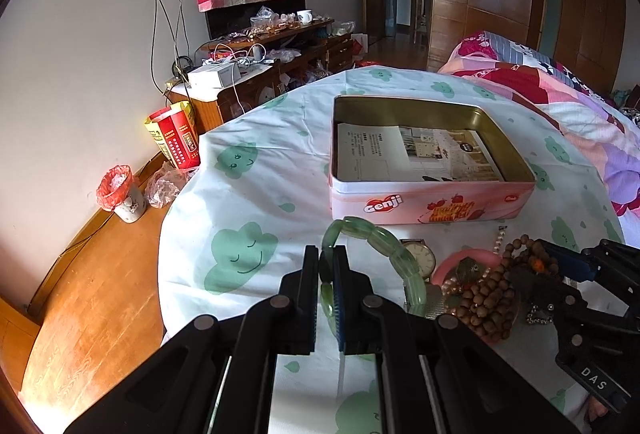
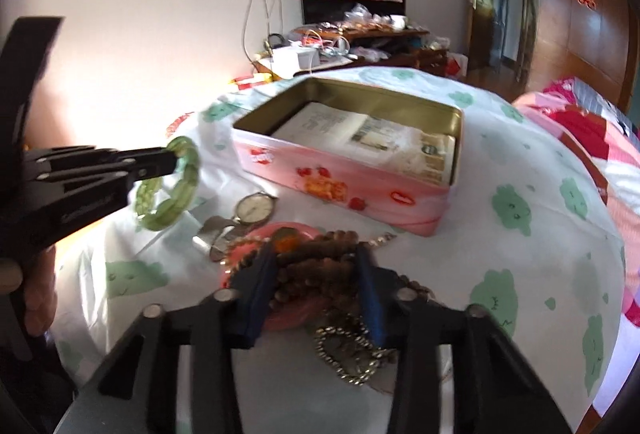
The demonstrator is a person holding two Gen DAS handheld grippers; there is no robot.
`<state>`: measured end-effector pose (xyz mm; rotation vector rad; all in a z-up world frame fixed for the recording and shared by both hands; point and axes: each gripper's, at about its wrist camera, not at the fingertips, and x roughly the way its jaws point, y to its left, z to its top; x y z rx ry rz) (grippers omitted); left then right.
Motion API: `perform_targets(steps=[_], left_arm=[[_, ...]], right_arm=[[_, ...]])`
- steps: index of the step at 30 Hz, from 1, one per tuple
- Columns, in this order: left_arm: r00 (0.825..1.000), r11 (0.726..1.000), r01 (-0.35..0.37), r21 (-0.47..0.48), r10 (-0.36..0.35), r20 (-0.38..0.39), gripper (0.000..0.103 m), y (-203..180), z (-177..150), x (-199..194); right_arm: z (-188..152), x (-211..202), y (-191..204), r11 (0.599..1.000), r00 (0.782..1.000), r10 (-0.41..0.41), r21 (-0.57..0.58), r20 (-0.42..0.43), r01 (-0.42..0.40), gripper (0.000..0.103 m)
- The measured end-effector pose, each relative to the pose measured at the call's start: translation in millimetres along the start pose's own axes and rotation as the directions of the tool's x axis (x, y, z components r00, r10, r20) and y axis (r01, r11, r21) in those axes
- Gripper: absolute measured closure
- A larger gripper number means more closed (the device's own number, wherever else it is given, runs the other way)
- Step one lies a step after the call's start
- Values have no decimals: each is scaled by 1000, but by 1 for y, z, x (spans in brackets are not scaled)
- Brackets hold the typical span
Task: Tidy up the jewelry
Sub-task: 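Grasp the green jade bangle with the left tool while the right tool grasps the brown bead bracelet, then carry the green bangle with the left tool while the right tool carries the beads into the tin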
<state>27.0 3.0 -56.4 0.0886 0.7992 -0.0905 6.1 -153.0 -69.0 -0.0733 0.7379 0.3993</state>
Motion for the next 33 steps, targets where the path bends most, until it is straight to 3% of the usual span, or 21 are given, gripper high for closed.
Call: perform_targets(steps=[15,33], left_arm=[[998,1000,17,-7,-17,57,97,4,13,-20],[996,997,75,-20,-74,40,97,3,56,0]], right_arm=[[19,-34,-7,999,995,15,29,94,-18,75],[53,-23,-30,999,994,8,48,107,-13,75]])
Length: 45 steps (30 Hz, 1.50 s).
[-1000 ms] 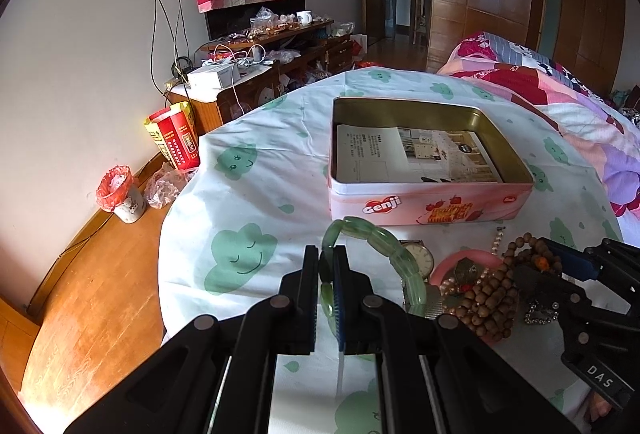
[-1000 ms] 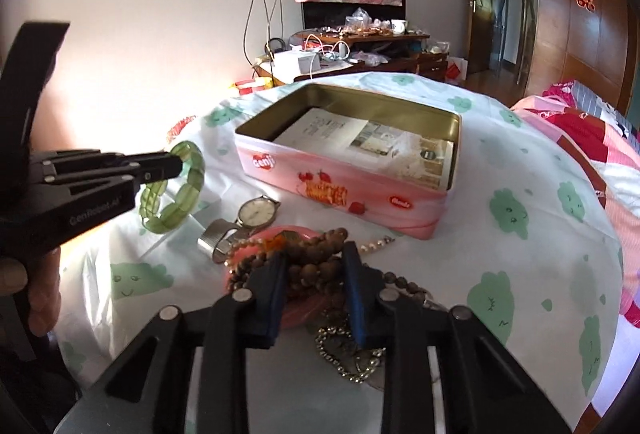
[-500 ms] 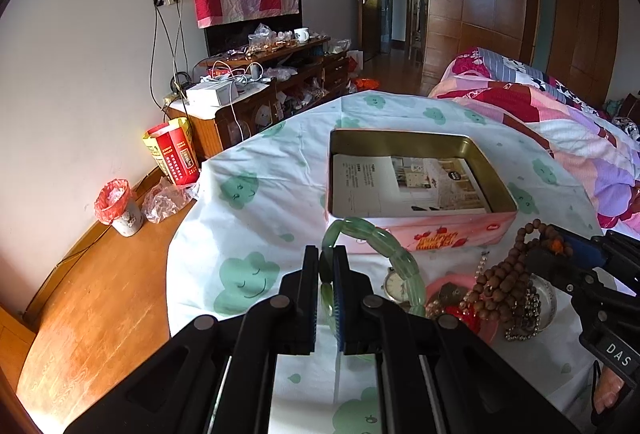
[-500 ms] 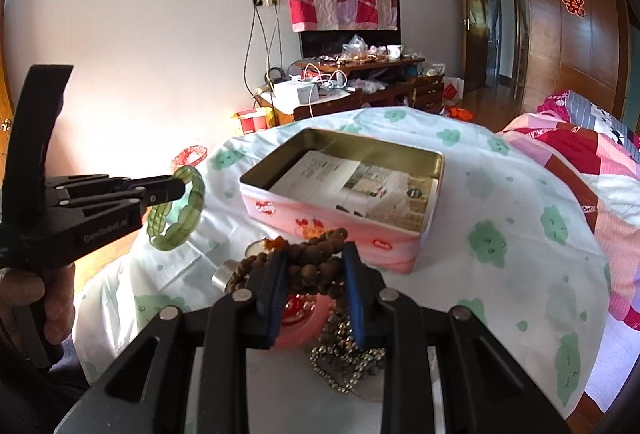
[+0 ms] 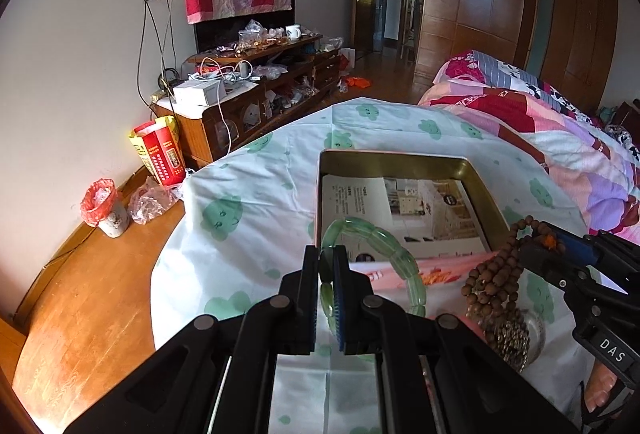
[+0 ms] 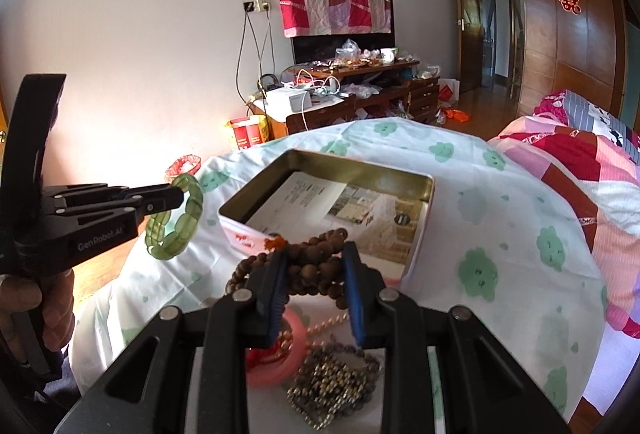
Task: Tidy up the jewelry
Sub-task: 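Carry the green bangle with the left tool while the right tool carries the beads into the tin, then open the left tool to drop the bangle while the right tool releases the beads in the tin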
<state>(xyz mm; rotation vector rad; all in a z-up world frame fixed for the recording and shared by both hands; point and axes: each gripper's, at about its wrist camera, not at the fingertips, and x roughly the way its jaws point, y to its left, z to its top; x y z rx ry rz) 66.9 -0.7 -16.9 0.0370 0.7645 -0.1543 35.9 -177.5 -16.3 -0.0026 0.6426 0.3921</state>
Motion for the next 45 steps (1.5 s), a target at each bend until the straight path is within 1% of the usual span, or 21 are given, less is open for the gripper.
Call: perform_targets(steps=[5,10,12,14,18,22,34,45], left_arm=[[1000,1000,-3,24,3,6,97,-3,15,9],[1000,999,-2,46,2,-9,97,-8,26,25],[1000,999,-9,52,9,-12,97,-9,30,31],[1000,999,4,47,-3,-21,97,-8,35,39],[1000,998,-14,57,15,-24,97,-11,45,50],[999,998,-16,64,19,-37,97,-13,51,63],[995,993,-44,111,54,-85,97,-24,52,102],[991,988,-65,139,81,-107,97,-26,51,118]], right_arm=[[17,6,-3,1000,1000,-19,-25,6,19,75],[28,17,-8,999,999,-39,-27,8,39,75],[33,24,-11,998,999,-52,-29,1,52,75],[36,30,-14,998,998,-63,-29,-4,63,75],[40,43,-21,997,997,-79,-23,-21,78,75],[42,57,-27,995,995,-96,-15,-39,95,75],[42,88,-46,990,986,-140,3,-87,141,75],[42,98,-46,990,985,-140,-2,-102,140,74]])
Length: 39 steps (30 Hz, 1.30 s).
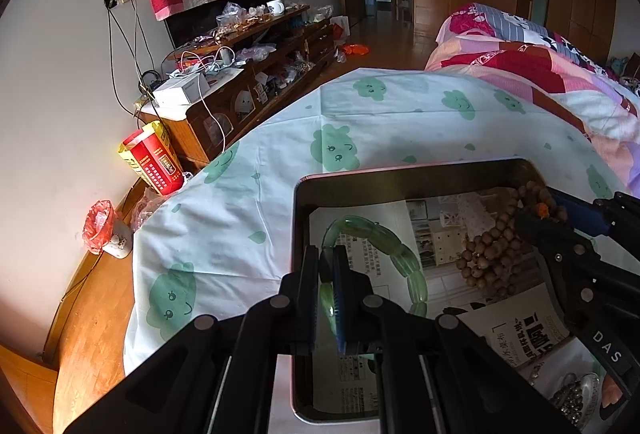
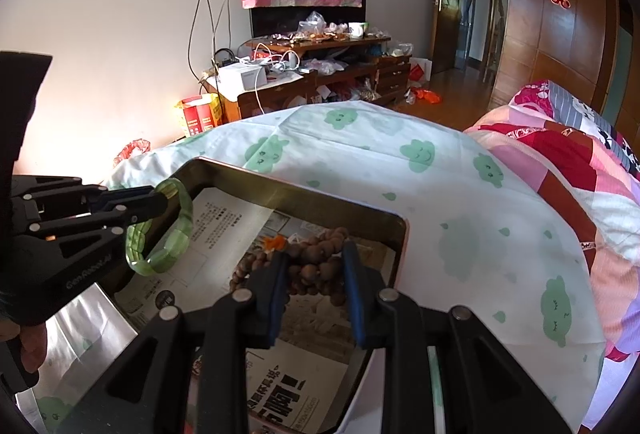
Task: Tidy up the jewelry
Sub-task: 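Open the left tool to drop the bangle while the right tool releases the beads in the tin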
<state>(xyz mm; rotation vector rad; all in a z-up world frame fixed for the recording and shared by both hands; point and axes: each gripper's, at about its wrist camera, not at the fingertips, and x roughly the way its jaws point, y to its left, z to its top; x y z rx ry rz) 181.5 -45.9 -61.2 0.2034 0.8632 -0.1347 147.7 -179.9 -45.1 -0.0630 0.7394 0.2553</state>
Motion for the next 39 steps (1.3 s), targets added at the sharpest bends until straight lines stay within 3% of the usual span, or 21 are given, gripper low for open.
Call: perform_targets(steps=[9,11,13,15,17,39], left_arm=[[1000,1000,6,4,-6,-21,93,-2,-1,3],[1000,1000,6,0,-6,-20,89,-2,-1,1],[1000,1000,3,-1,-3,-14,73,-2,0,-3],[1000,1000,-4,-1,4,12,39,-2,-1,-7],[999,1000,-17,0,17,47,33,-2,-2,-16],[999,1000,4,-17,-4,39,33,1,-19,-32]], right_arm=[[-2,1,0,1000,1000,1,-3,3,-1,72],[-2,-1,-1,1000,1000,2,6,8,-2,58],[-3,-4,-1,1000,1000,-4,17,24,4,43],[-4,-9,-3,999,999,-10,31,45,9,37],[-5,-13,-4,999,999,-13,38,51,11,37],[-19,-29,-2,997,999,-13,80,51,9,28]])
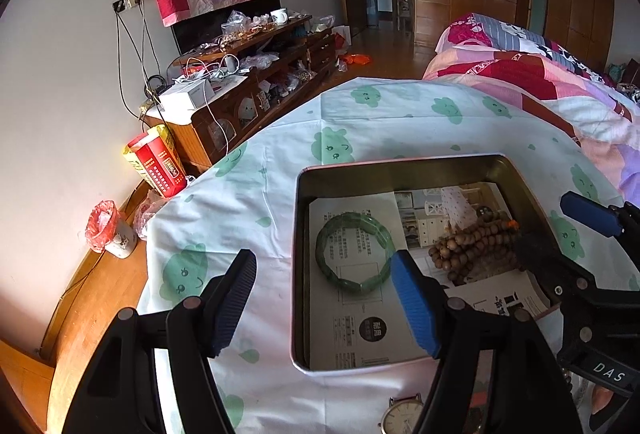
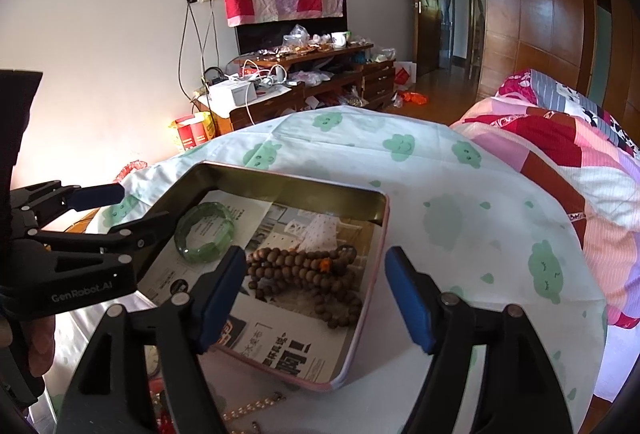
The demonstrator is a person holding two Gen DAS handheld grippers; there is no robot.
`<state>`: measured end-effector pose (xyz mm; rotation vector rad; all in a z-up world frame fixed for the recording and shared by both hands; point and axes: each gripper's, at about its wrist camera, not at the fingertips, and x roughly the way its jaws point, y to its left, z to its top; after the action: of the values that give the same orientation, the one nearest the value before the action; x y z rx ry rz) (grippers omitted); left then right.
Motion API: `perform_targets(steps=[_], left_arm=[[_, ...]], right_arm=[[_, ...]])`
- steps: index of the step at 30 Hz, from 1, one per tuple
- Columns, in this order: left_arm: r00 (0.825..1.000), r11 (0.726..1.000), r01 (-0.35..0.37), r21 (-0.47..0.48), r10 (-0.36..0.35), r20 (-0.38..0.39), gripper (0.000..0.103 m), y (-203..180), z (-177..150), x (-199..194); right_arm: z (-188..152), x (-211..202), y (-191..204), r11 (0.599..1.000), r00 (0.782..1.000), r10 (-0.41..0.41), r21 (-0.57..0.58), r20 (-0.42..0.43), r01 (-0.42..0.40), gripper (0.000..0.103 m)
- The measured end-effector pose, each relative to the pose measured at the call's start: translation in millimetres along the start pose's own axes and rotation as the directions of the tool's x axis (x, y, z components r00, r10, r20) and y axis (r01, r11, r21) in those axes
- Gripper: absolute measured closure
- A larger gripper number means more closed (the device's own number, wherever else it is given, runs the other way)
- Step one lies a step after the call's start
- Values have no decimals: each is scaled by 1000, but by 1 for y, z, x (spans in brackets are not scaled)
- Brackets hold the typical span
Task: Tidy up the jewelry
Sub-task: 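Open the left tool to drop the bangle while the right tool releases the beads in the tin, then withdraw both tools from the tin back to the remaining jewelry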
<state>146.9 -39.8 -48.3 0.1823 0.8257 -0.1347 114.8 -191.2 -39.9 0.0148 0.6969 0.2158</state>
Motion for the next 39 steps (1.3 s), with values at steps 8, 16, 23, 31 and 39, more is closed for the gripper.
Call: perform_targets(steps=[8,16,23,31,39], left_arm=[[1000,1000,-8,4,8,18,33,1,-16,-20],[1000,1000,0,-26,-1,-12,33,7,-48,-38],[999,998,20,-58,-23,-47,33,8,-81,-53],[997,994,56,-95,-60,-46,33,5,-107,-75],[995,994,79,-76,-83,-49,33,-10,-111,-77]], right_arm=[[-8,-9,2,1000,1000,7,0,-2,-7,28],[-25,-25,-2,1000,1000,4,22,-7,-4,23],[-49,-40,1,1000,1000,12,18,-28,-12,23],[-81,-67,4,1000,1000,-9,4,-25,9,21],[-99,-84,2,999,999,-37,-3,-20,37,14]])
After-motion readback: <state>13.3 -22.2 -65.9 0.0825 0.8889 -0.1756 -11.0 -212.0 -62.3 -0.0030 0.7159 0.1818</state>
